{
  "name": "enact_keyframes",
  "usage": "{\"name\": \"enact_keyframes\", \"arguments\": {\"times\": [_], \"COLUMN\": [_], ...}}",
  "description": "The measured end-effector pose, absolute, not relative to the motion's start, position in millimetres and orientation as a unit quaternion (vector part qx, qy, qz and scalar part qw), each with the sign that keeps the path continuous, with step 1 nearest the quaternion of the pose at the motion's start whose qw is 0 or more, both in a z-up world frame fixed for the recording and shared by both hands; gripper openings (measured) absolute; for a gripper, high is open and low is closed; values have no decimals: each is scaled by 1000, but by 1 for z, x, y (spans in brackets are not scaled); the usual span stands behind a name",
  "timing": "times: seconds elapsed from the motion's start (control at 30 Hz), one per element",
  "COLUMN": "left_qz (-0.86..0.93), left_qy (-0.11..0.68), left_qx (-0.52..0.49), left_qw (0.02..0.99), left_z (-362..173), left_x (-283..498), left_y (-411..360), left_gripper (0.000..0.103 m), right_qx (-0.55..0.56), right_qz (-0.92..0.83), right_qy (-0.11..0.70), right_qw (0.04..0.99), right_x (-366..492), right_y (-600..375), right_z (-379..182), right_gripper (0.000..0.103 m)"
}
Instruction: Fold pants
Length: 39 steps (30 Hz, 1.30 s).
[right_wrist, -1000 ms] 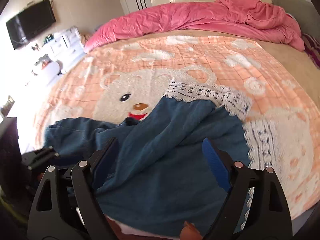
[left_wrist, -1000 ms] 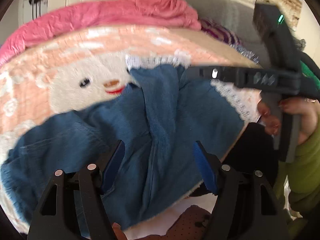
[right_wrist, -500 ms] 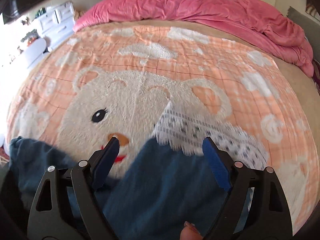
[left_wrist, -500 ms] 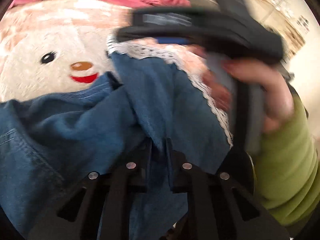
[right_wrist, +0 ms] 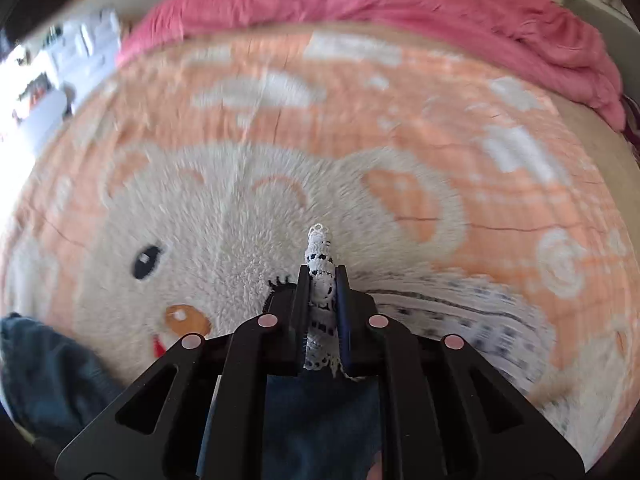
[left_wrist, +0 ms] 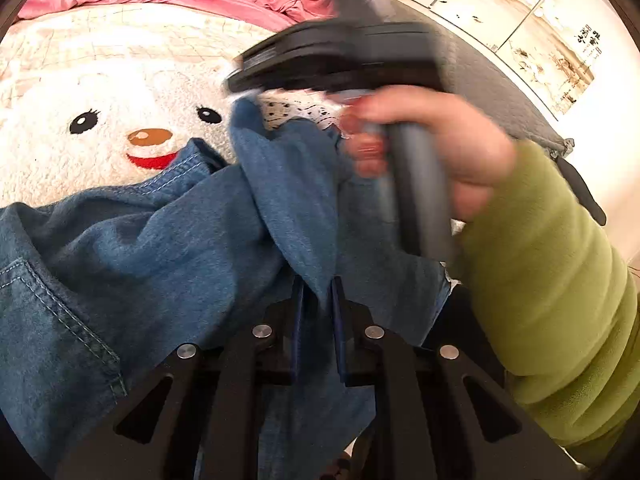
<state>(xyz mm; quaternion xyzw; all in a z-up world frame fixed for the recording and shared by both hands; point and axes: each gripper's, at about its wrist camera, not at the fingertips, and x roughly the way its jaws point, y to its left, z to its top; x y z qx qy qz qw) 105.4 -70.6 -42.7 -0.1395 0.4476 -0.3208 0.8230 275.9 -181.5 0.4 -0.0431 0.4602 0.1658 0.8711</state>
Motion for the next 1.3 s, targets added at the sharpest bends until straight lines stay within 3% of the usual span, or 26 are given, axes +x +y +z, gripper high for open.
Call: {"name": "enact_keyframes", "arguments": {"times": [0.2,0.37,0.67,0.9,0.97,1.0,1.03,1.17,1.23,1.3], "left_qz": [-313,-307,-317,-334,-335,-336,-338,-335,-333,-329], "left_qy": [437,423,404,394,398,403,406,407,411,416], "left_qx": [-116,-94,-42,10,16,18,20,35,34,37], "left_qw": [836,848,857,856,854,851,849,849,848,847], "left_z": [-42,-38,-31,-22,-24,-26,-27,-31,-34,-38], "left_x": [102,93,88,64,61,59,58,54,55,55], "left_y": [-79,-85,-77,-83,-86,-89,-91,-99,-100,-103], "left_gripper": [12,12,12,12,12,12,12,12,12,12], "right_qx": [44,124,261,289,294,296,296,285,274,265], "right_qz": [140,99,77,65,67,65,62,63,59,57], "right_qy": [409,392,414,450,451,452,453,454,454,450], "right_qw": [901,906,868,843,840,839,838,842,846,851], "right_x": [230,185,123,94,88,86,85,83,84,84], "right_y": [-251,-324,-394,-409,-412,-413,-413,-413,-412,-415], "right_z": [49,57,21,-11,-14,-16,-18,-22,-23,-24], "right_gripper": [6,6,6,8,20,37,45,42,20,12]}}
